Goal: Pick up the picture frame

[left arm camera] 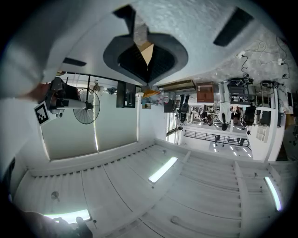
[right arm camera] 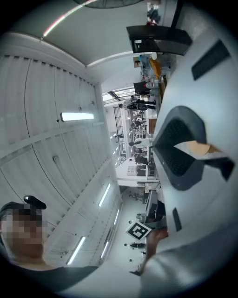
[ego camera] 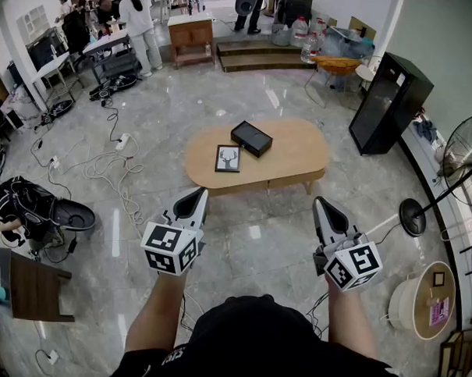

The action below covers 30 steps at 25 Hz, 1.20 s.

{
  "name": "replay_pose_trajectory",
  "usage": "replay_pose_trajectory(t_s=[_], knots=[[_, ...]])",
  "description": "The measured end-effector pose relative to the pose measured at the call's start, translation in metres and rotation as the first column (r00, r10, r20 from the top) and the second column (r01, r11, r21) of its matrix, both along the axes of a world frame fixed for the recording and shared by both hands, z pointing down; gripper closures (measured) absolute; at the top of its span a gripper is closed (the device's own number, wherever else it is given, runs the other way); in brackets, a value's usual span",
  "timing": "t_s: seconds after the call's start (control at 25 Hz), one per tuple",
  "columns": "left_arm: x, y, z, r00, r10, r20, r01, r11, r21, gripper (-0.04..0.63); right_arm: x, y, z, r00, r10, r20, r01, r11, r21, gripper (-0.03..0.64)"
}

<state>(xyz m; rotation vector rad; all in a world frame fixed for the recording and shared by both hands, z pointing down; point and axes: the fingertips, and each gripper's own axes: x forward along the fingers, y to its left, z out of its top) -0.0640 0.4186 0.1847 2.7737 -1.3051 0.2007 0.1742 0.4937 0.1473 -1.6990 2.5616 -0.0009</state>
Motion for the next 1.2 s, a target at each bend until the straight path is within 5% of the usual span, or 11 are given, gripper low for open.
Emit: replay_pose_trajectory(t_s=[0.44, 0.64, 0.8, 1.2], knots=[[0.055, 0.007, -0.011, 1.0, -0.018, 0.016, 0.017, 0.999, 0.05, 0.586, 0.059, 0.002, -0.007, 1.0, 0.001, 0.005, -0.001, 1.0, 0.009, 0.614], [0.091, 0.018, -0.013, 1.0, 0.013, 0.022, -0.014, 0.998, 0.055, 0.588, 0.078, 0.013, 0.0, 0.994, -0.071, 0.082, 0.073, 0.997, -0.021, 0.612], [0.111, 0.022, -0.009, 1.0, 0.018, 0.01, -0.019, 0.999, 0.048, 0.588, 0.088, 0.018, 0.008, 0.992, -0.11, 0.059, 0.112, 0.993, -0.033, 0.612], [0.099, -0.012, 0.014, 0.999, -0.009, -0.032, 0.009, 1.0, 0.002, 0.586, 0.077, -0.029, 0.03, 0.985, -0.167, 0.052, 0.171, 0.979, -0.111, 0.612]])
